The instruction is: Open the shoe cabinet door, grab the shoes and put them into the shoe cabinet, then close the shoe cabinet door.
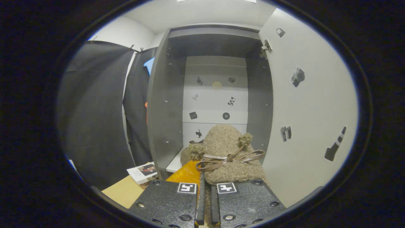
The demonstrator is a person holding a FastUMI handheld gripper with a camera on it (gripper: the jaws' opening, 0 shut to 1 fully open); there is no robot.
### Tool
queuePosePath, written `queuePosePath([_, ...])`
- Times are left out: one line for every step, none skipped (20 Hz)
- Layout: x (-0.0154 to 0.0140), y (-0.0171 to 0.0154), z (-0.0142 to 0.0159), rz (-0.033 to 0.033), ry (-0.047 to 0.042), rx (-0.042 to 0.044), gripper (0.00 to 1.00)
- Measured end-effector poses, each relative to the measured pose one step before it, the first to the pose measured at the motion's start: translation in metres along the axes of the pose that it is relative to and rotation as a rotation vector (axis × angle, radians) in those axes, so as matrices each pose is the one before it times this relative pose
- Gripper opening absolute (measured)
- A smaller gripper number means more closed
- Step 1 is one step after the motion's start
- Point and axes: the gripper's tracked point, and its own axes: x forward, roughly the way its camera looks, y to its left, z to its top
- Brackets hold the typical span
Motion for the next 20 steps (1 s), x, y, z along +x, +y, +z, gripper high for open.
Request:
queuePosePath([0.01501, -0.00110, 0.00279, -0.00218, 0.00092, -0.00117, 0.11])
queuePosePath([0.01295, -0.00153, 0.00361, -0.00495, -0.00315, -0.00261, 0.10])
queuePosePath([0.01675, 0.00039, 0.00330, 0.00144, -0.00661, -0.00221, 0.10])
queuePosePath([0.01514, 0.00055, 0.00264, 0.00213, -0.00390, -0.00050, 0.11])
queuePosePath([0.01615, -0.00047, 0.00182, -0.00001, -0.00003, -0.00161, 0.11])
queuePosePath([0.01520, -0.00134, 0.00258, -0.00544, -0.00143, -0.00150, 0.11])
queuePosePath([0.01371, -0.00165, 0.00135, -0.00461, -0.00155, -0.00145, 0.11])
queuePosePath([0.01346, -0.00132, 0.00120, -0.00053, 0.00009, -0.00349, 0.11])
queuePosePath([0.01294, -0.00161, -0.00017, -0.00269, 0.00151, 0.00004, 0.11])
queuePosePath([0.01295, -0.00255, -0.00120, -0.00338, 0.00870, 0.00351, 0.11])
queuePosePath([0.01396, -0.00284, -0.00282, -0.00197, 0.00764, 0.01158, 0.11])
queuePosePath([0.01323, -0.00368, -0.00316, -0.00636, 0.01173, 0.01396, 0.11])
queuePosePath([0.01384, -0.00495, -0.00419, -0.01167, 0.01358, 0.01149, 0.11])
queuePosePath([0.01325, -0.00419, -0.00442, -0.01004, 0.01461, 0.00987, 0.11])
queuePosePath([0.01371, -0.00341, -0.00558, -0.00901, 0.01787, 0.01002, 0.11])
queuePosePath([0.01141, -0.00317, -0.00515, -0.00862, 0.01447, 0.01121, 0.11])
queuePosePath([0.01206, -0.00329, -0.00655, -0.01201, 0.01390, 0.00832, 0.11])
queuePosePath([0.01032, -0.00344, -0.00701, -0.00983, 0.02017, -0.00049, 0.11])
queuePosePath([0.00900, -0.00106, -0.00623, -0.00956, 0.01802, 0.00528, 0.11])
queuePosePath([0.00707, -0.00109, -0.00517, -0.00382, 0.01636, 0.00911, 0.11])
